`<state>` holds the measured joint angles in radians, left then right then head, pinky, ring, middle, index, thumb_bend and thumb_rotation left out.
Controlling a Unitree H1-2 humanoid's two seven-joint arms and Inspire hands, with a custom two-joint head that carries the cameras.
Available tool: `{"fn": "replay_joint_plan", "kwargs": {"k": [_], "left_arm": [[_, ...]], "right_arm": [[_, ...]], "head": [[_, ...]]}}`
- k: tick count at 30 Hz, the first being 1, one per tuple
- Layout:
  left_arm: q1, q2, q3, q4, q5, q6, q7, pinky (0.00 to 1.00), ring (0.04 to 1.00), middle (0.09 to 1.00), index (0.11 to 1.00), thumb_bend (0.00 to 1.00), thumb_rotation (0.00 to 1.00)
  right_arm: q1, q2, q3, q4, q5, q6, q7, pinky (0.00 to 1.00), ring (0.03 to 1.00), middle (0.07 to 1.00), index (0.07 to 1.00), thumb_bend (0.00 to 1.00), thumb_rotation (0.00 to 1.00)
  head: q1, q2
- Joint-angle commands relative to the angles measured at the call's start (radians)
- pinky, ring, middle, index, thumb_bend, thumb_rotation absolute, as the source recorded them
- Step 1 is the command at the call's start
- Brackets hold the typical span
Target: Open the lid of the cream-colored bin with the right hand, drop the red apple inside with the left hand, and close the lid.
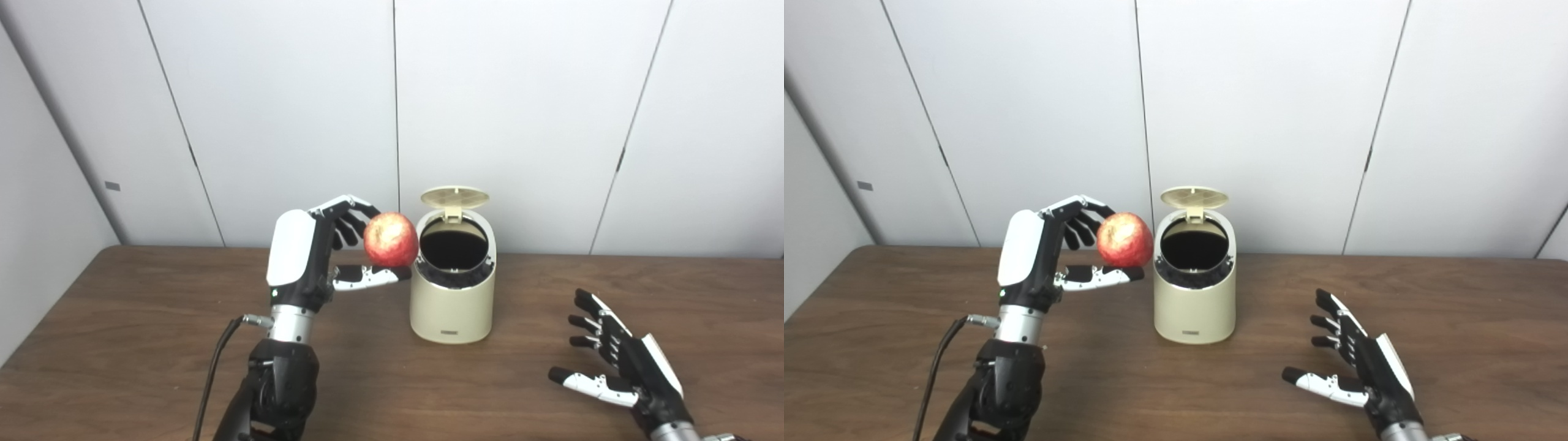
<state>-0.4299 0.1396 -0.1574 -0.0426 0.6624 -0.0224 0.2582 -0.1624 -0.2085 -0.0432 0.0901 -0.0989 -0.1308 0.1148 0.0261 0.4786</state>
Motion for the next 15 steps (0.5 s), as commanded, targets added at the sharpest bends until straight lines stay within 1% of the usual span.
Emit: {"fn": "replay_joint_plan", "kwargs": {"k": [1,7,11,15], "left_arm": [[-0.056,-0.008,-0.004,-0.012,0.002,-0.027,0.001,0.3,0.388,0.461,0.499,0.53,0.0],[-0.088,-0.021,-0.014,0.027,-0.004,-0.051,0.004,0.31,0.387,0.459,0.501,0.53,0.0],[-0.114,-0.029,-0.024,0.077,0.019,-0.065,0.023,0.3,0.387,0.464,0.495,0.53,0.0],[-0.133,-0.04,-0.035,0.13,0.031,-0.082,0.048,0.31,0.388,0.465,0.494,0.53,0.0]], "right_arm": [[-0.04,0.0,-0.006,-0.009,0.013,-0.051,-0.021,0.72,0.859,0.934,0.917,0.77,0.26],[-0.039,0.002,-0.006,-0.008,0.006,-0.051,-0.024,0.71,0.861,0.936,0.92,0.76,0.26],[-0.04,0.003,-0.005,-0.013,0.007,-0.042,-0.023,0.7,0.865,0.939,0.92,0.75,0.24],[-0.043,0.003,-0.007,-0.018,0.008,-0.049,-0.024,0.7,0.873,0.946,0.923,0.76,0.25]], "head": [[-0.005,-0.002],[-0.016,-0.006],[-0.035,-0.009],[-0.039,-0.011]]}}
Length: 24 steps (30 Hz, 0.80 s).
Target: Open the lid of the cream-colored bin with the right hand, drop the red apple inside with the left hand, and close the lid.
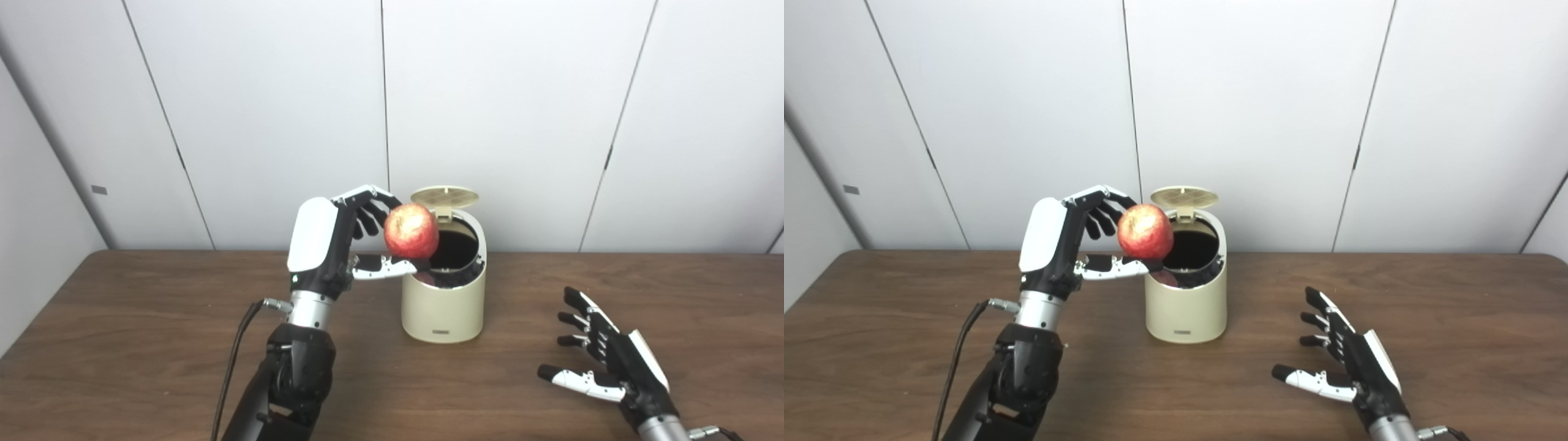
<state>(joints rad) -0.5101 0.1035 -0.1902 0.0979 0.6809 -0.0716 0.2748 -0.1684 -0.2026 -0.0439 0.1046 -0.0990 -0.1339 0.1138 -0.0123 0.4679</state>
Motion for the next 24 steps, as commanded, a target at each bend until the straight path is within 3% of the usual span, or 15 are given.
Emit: {"fn": "replay_joint_plan", "kwargs": {"k": [1,13,24], "left_arm": [[-0.056,-0.008,-0.005,0.0,0.018,-0.035,0.036,0.31,0.388,0.466,0.492,0.53,0.0],[-0.091,-0.037,-0.032,0.124,0.052,-0.074,0.109,0.28,0.367,0.45,0.502,0.53,0.0],[-0.122,-0.037,-0.082,0.223,0.126,-0.068,0.175,0.27,0.357,0.439,0.509,0.52,0.0]], "right_arm": [[-0.037,-0.004,-0.008,-0.029,0.006,-0.05,-0.025,0.7,0.872,0.945,0.921,0.77,0.26],[-0.036,-0.015,-0.015,0.019,0.008,-0.099,-0.036,0.75,0.876,0.956,0.924,0.76,0.24],[-0.018,-0.009,-0.01,-0.033,0.0,-0.061,-0.048,0.76,0.877,0.952,0.92,0.75,0.25]], "head": [[-0.001,0.0],[-0.012,0.0],[-0.021,0.006]]}}
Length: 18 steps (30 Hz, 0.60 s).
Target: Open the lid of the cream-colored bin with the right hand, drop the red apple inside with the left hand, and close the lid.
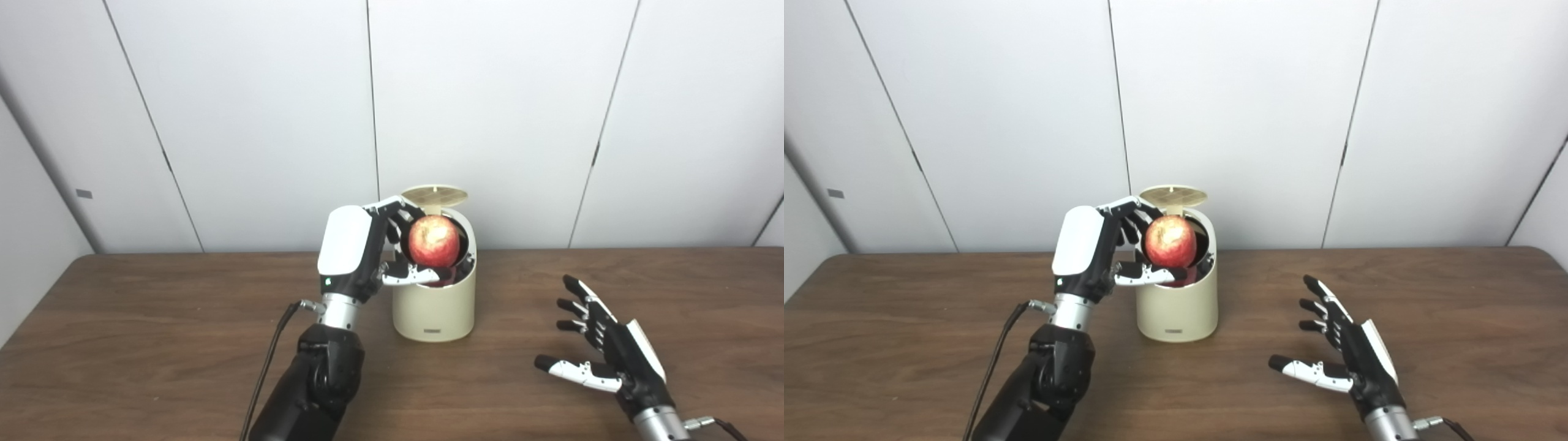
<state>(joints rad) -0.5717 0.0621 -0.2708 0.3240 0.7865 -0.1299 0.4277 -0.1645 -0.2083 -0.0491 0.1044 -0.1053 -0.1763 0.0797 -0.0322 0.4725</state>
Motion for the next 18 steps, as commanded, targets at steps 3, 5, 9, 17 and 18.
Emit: {"fn": "replay_joint_plan", "kwargs": {"k": [3,5,9,17,18], "left_arm": [[-0.068,0.009,-0.012,0.02,0.038,-0.012,0.052,0.25,0.348,0.439,0.508,0.52,0.0],[-0.077,0.012,-0.022,0.047,0.064,-0.019,0.098,0.24,0.333,0.435,0.509,0.52,0.0],[-0.088,0.012,-0.037,0.087,0.104,-0.008,0.163,0.21,0.309,0.423,0.511,0.52,0.0],[-0.104,0.025,-0.063,0.132,0.153,0.014,0.234,0.18,0.281,0.406,0.505,0.52,0.0],[-0.106,0.027,-0.066,0.136,0.159,0.017,0.243,0.17,0.272,0.403,0.503,0.52,0.0]], "right_arm": [[-0.019,-0.002,-0.005,-0.038,0.004,-0.013,-0.016,0.76,0.874,0.951,0.92,0.75,0.25],[-0.019,-0.003,-0.006,-0.026,0.01,-0.028,-0.015,0.77,0.876,0.952,0.922,0.76,0.26],[-0.017,0.0,-0.006,-0.022,0.023,-0.038,-0.011,0.76,0.879,0.952,0.922,0.76,0.26],[-0.008,0.004,-0.006,-0.028,0.032,-0.028,-0.011,0.73,0.885,0.958,0.924,0.79,0.29],[-0.007,0.004,-0.005,-0.029,0.028,-0.028,-0.013,0.75,0.885,0.957,0.923,0.79,0.29]], "head": [[-0.001,0.002],[-0.001,0.003],[-0.004,0.006],[-0.006,0.009],[-0.006,0.009]]}}
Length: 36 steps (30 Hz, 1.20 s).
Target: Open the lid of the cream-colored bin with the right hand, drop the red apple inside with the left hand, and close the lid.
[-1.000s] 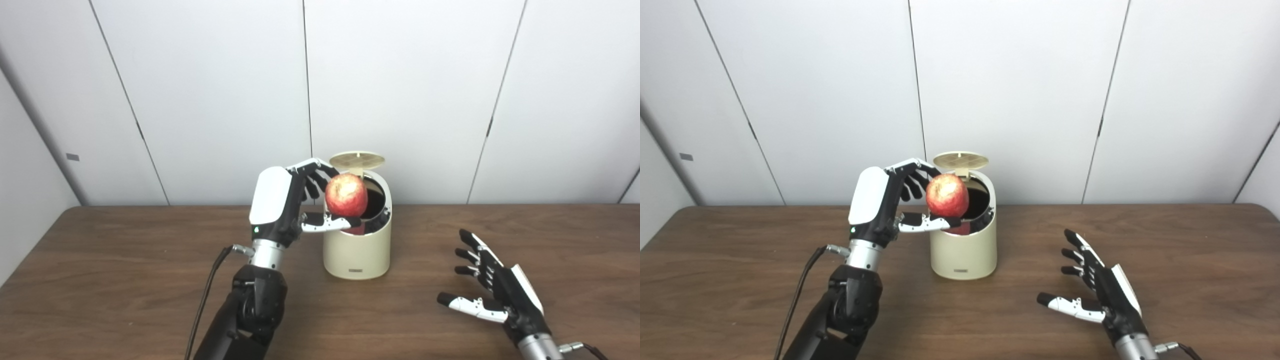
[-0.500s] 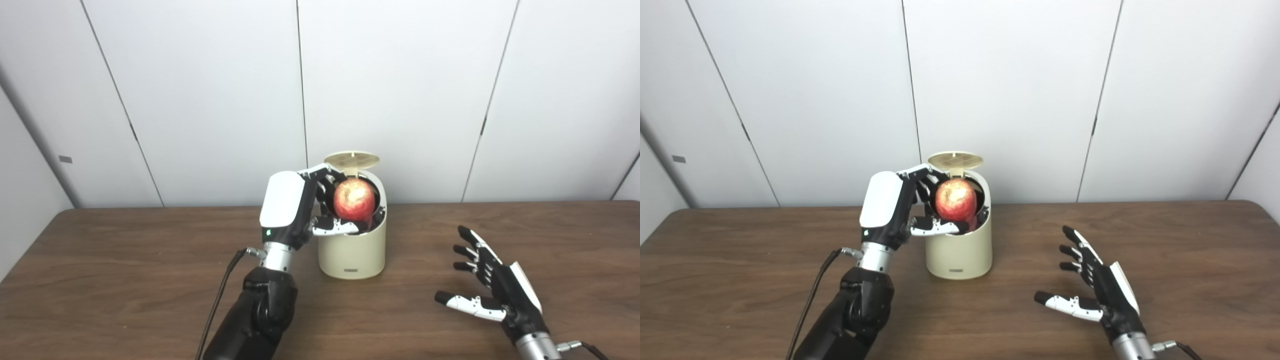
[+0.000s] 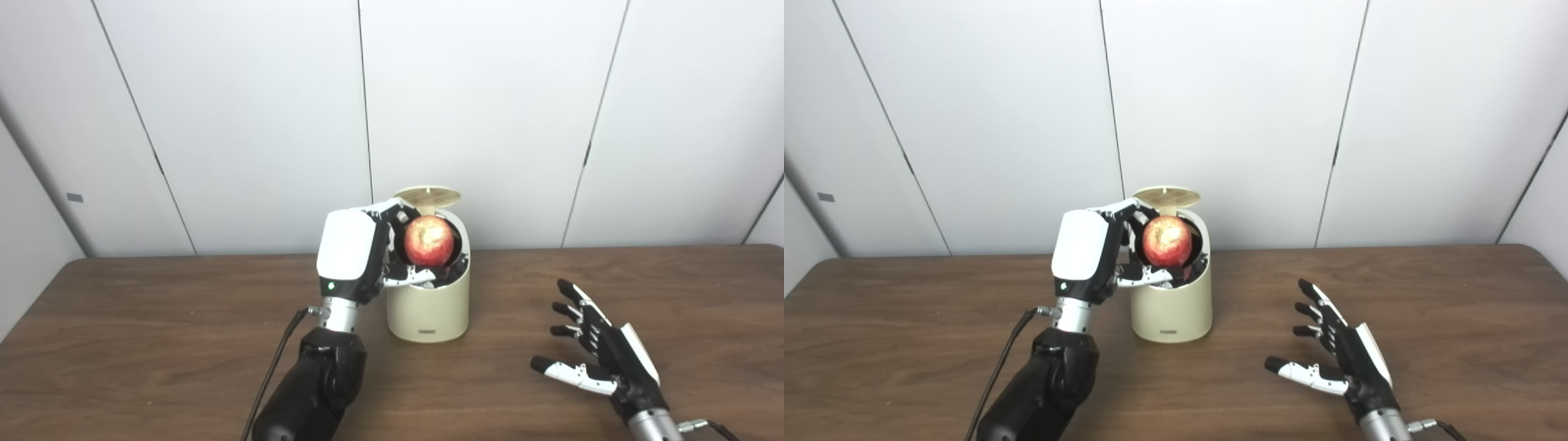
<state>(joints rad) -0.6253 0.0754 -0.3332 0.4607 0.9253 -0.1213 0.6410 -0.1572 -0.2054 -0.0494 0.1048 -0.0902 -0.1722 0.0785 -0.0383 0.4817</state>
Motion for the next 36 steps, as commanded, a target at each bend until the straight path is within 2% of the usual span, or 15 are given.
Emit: {"fn": "replay_joint_plan", "kwargs": {"k": [1,2,3,6,12,15,16,17,18,19,21,27,36], "left_arm": [[-0.053,0.016,-0.006,0.002,0.025,0.011,0.036,0.16,0.258,0.399,0.499,0.52,0.0],[-0.055,0.018,-0.008,0.006,0.028,0.012,0.044,0.16,0.253,0.397,0.498,0.52,0.0],[-0.057,0.02,-0.008,0.01,0.029,0.013,0.05,0.16,0.254,0.433,0.489,0.52,0.0],[-0.06,0.024,-0.011,0.013,0.032,0.021,0.055,0.17,0.268,0.405,0.5,0.52,0.0],[-0.058,0.038,-0.03,0.004,0.061,0.061,0.05,0.26,0.382,0.447,0.519,0.52,0.0],[-0.053,0.042,-0.035,-0.005,0.056,0.07,0.035,0.31,0.435,0.461,0.52,0.52,0.0],[-0.049,0.043,-0.034,-0.01,0.05,0.072,0.026,0.34,0.466,0.532,0.507,0.52,0.04],[-0.045,0.043,-0.032,-0.018,0.043,0.077,0.014,0.37,0.496,0.572,0.579,0.71,0.11],[-0.041,0.044,-0.03,-0.024,0.037,0.081,0.005,0.4,0.523,0.603,0.624,0.81,0.16],[-0.035,0.046,-0.029,-0.034,0.036,0.085,-0.004,0.42,0.548,0.629,0.659,0.87,0.18],[-0.025,0.051,-0.027,-0.051,0.036,0.091,-0.019,0.41,0.546,0.644,0.691,0.91,0.21],[-0.007,0.064,-0.019,-0.082,0.031,0.091,-0.033,0.42,0.557,0.673,0.729,0.92,0.24],[-0.002,0.069,-0.02,-0.106,0.027,0.088,-0.044,0.42,0.536,0.644,0.694,0.91,0.24]], "right_arm": [[-0.013,0.002,-0.005,-0.031,0.01,-0.031,-0.014,0.76,0.88,0.953,0.921,0.79,0.3],[-0.013,0.001,-0.004,-0.03,0.009,-0.035,-0.014,0.76,0.878,0.952,0.92,0.8,0.3],[-0.013,0.001,-0.004,-0.028,0.011,-0.038,-0.013,0.76,0.88,0.953,0.921,0.79,0.3],[-0.013,0.0,-0.003,-0.022,0.016,-0.046,-0.009,0.76,0.882,0.956,0.923,0.79,0.29],[-0.013,0.0,-0.003,-0.021,0.016,-0.053,-0.01,0.77,0.872,0.953,0.917,0.79,0.29],[-0.014,-0.001,-0.001,-0.022,0.017,-0.055,-0.007,0.77,0.871,0.955,0.917,0.76,0.26],[-0.016,-0.002,-0.001,-0.015,0.023,-0.061,-0.004,0.77,0.872,0.956,0.919,0.76,0.25],[-0.019,-0.003,-0.002,-0.006,0.027,-0.067,-0.003,0.77,0.877,0.959,0.921,0.75,0.23],[-0.021,-0.003,-0.002,0.001,0.027,-0.071,-0.003,0.77,0.878,0.96,0.921,0.75,0.23],[-0.022,-0.004,-0.002,0.006,0.022,-0.074,-0.006,0.77,0.874,0.96,0.918,0.76,0.24],[-0.025,-0.004,-0.002,0.011,0.015,-0.076,-0.01,0.77,0.871,0.957,0.915,0.76,0.26],[-0.032,-0.001,0.001,0.012,0.014,-0.082,-0.01,0.76,0.875,0.959,0.92,0.76,0.25],[-0.035,0.001,0.001,0.019,0.005,-0.084,-0.015,0.77,0.868,0.955,0.918,0.79,0.27]], "head": [[0.0,0.0],[0.0,0.0],[0.0,0.001],[0.0,0.001],[0.0,0.001],[0.008,0.002],[0.011,0.003],[0.012,0.003],[0.013,0.005],[0.013,0.005],[0.018,0.005],[0.018,0.006],[0.021,0.007]]}}
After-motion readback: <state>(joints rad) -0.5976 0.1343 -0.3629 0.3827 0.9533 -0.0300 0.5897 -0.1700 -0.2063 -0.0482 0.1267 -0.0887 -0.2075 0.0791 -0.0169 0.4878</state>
